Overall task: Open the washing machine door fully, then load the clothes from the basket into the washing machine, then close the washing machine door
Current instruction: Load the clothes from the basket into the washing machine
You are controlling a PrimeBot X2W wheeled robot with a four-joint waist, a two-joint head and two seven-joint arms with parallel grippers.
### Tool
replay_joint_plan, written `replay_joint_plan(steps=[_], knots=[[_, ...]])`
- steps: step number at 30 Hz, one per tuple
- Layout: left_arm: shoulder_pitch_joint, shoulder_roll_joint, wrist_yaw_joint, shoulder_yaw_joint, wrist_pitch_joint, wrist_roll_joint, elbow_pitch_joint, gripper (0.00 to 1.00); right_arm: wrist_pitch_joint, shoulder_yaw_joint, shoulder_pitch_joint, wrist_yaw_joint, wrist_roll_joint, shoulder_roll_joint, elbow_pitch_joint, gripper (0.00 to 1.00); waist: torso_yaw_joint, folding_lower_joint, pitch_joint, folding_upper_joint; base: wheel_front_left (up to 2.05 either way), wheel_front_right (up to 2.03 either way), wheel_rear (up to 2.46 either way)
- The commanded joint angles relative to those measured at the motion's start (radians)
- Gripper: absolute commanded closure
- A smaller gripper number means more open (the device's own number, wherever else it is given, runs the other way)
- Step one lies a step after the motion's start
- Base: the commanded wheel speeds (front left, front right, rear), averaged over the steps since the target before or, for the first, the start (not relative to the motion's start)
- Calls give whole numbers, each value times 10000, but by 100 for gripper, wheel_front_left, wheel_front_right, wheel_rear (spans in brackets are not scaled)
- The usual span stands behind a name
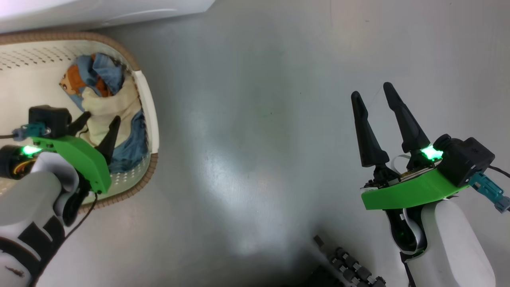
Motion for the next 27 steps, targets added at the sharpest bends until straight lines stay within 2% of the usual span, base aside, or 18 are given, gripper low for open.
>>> replay_joint_plan(steps=[1, 5, 6, 7, 9, 10, 11, 19, 27], knots=[[-145, 363, -14, 24, -63, -172, 56, 0, -118, 206, 239, 16, -73, 17, -280, 0, -41, 0, 95, 0, 0, 0, 0], [-272, 368, -14, -333, -63, -523, 199, 0, -118, 317, 320, 16, -150, 17, -389, 0, -30, 0, 150, 0, 4, 4, 4], [-295, 375, -14, -407, -63, -606, 205, 6, -118, 348, 336, 16, -185, 17, -414, 0, -11, 0, 152, 0, 9, 9, 9], [-316, 382, -14, -477, -63, -670, 206, 34, -118, 380, 351, 16, -225, 18, -434, 0, 11, 0, 143, 0, 8, 8, 8], [-326, 389, -14, -541, -63, -811, 181, 73, -118, 421, 385, 16, -310, 18, -474, 0, 61, 0, 108, 0, 7, 7, 7], [-330, 396, -14, -564, -63, -866, 167, 97, -118, 439, 400, 16, -347, 18, -504, 0, 78, 0, 95, 0, 6, 6, 6], [-315, 397, -14, -584, -63, -990, 122, 100, -118, 461, 445, 16, -415, 18, -561, 0, 113, 0, 39, 0, 2, 2, 2], [-385, 289, -14, -459, -63, -1105, 2, 100, -118, 319, 587, 16, -567, 18, -635, 0, 319, 0, -124, 0, 0, 0, 0], [-24, 290, -14, 815, -63, -583, -408, 100, -118, 179, 348, 16, -524, 18, -396, 0, 767, 0, -751, 0, 0, 0, 0]])
